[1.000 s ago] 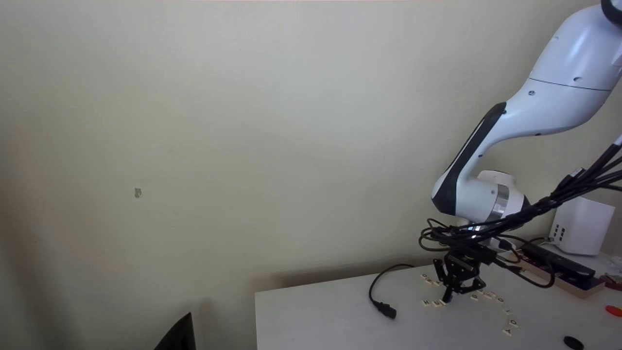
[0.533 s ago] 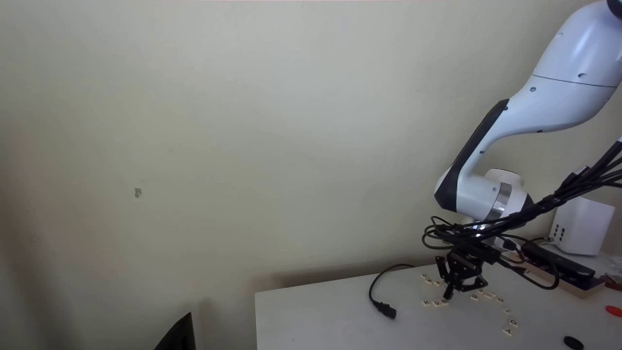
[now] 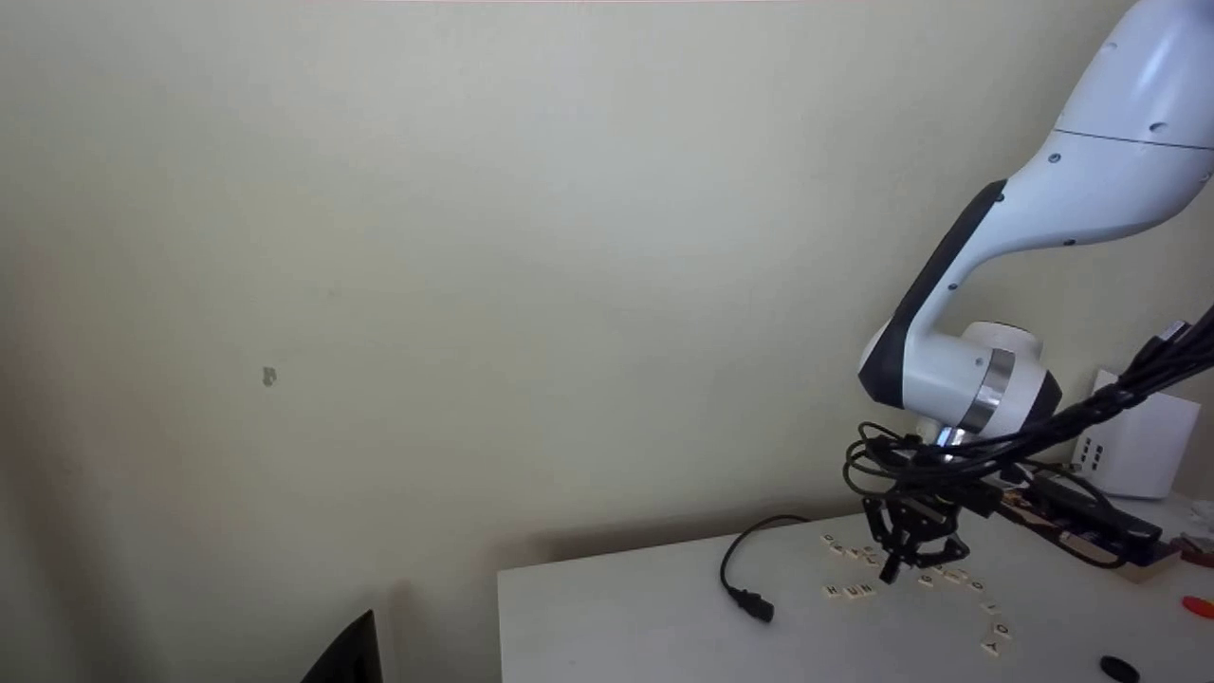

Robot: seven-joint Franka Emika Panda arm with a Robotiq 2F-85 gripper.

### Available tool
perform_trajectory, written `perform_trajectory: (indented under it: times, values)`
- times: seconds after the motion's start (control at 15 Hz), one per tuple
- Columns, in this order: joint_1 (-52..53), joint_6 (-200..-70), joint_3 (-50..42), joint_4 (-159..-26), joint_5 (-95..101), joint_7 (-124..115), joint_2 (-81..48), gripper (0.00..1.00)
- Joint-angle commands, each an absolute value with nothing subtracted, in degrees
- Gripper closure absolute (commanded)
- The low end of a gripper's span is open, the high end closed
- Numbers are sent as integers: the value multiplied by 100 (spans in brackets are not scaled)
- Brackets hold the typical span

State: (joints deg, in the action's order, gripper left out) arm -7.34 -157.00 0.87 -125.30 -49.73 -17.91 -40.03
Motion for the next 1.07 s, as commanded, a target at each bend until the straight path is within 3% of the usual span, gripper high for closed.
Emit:
perform_trajectory:
  times: [0.0,1.0]
  values:
    - [-547,-15712,-218,-12826,-4686,-1649,-3801,100]
    - [-624,-16310,-382,-12753,-3042,-1270,-3927,100]
